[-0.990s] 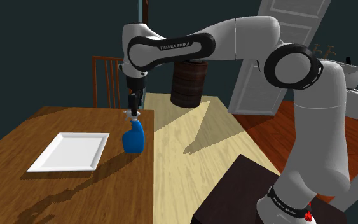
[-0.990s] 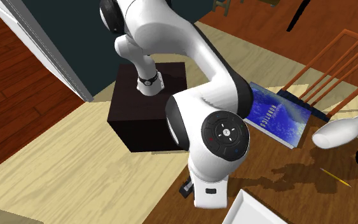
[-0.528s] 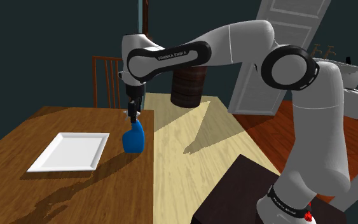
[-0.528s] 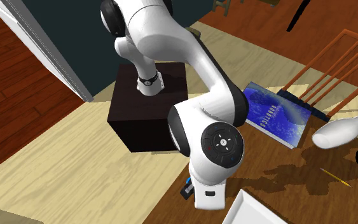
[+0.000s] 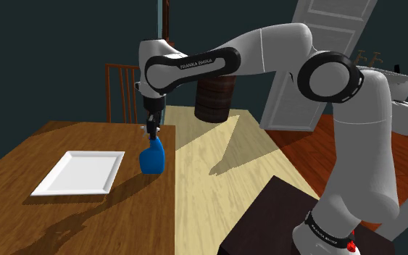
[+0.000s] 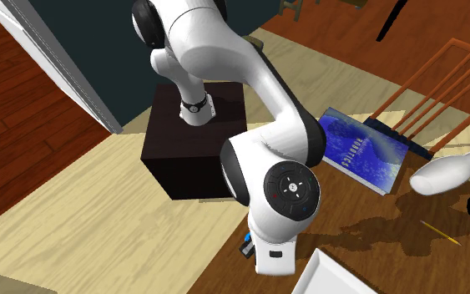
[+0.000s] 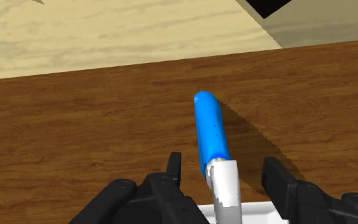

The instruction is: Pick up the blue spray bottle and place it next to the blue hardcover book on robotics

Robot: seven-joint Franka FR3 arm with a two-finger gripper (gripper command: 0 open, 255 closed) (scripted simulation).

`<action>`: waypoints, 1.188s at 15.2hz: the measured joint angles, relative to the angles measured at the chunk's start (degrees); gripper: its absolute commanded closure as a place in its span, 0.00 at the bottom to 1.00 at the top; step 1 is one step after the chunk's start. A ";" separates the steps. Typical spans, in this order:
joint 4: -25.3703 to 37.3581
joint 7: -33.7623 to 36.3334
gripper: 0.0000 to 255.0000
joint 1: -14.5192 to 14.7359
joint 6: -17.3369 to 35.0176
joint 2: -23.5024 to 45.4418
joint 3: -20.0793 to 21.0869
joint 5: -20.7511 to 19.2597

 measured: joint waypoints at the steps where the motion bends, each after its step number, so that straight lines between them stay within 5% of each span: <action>1: 0.00 0.00 1.00 0.00 0.00 0.00 0.00 0.00; 9: 0.02 0.00 1.00 0.00 0.01 -0.01 0.00 0.00; 18: 4.61 -0.16 1.00 0.11 -5.54 -0.97 0.13 0.23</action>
